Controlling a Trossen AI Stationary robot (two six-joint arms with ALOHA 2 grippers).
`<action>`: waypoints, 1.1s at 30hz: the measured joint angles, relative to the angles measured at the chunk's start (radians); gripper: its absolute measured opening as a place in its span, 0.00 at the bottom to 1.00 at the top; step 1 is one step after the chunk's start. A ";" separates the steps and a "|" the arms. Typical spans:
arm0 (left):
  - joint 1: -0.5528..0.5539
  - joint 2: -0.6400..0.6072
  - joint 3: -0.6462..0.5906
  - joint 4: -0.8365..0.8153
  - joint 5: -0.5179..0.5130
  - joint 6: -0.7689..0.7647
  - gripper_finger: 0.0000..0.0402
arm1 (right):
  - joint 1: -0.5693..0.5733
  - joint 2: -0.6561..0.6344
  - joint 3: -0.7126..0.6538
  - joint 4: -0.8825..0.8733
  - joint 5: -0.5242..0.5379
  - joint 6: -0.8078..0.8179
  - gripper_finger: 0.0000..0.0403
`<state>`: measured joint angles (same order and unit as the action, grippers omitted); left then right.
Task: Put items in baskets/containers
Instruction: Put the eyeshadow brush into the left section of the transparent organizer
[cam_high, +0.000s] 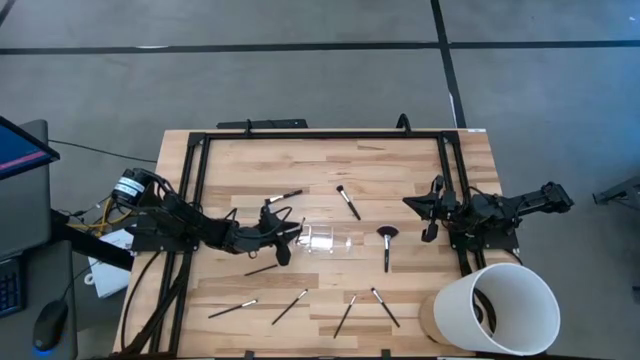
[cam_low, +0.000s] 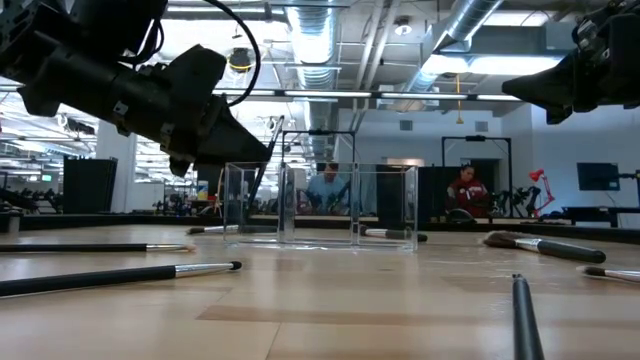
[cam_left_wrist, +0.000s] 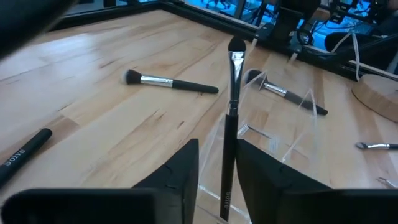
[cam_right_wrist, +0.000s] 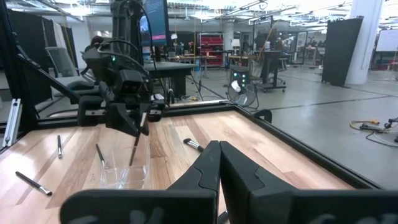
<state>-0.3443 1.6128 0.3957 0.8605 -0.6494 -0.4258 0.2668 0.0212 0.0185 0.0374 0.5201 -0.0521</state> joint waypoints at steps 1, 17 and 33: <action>0.000 -0.009 0.000 0.002 -0.002 0.001 0.27 | 0.000 0.000 0.000 0.000 0.000 0.000 0.00; 0.000 -0.049 0.001 -0.042 0.003 -0.009 0.29 | 0.000 0.000 0.000 0.000 0.000 0.000 0.00; 0.000 -0.081 0.002 -0.096 -0.013 -0.045 0.29 | 0.000 0.000 0.000 0.000 0.000 0.000 0.00</action>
<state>-0.3443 1.5321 0.3973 0.7647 -0.6622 -0.4709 0.2668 0.0215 0.0185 0.0375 0.5198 -0.0521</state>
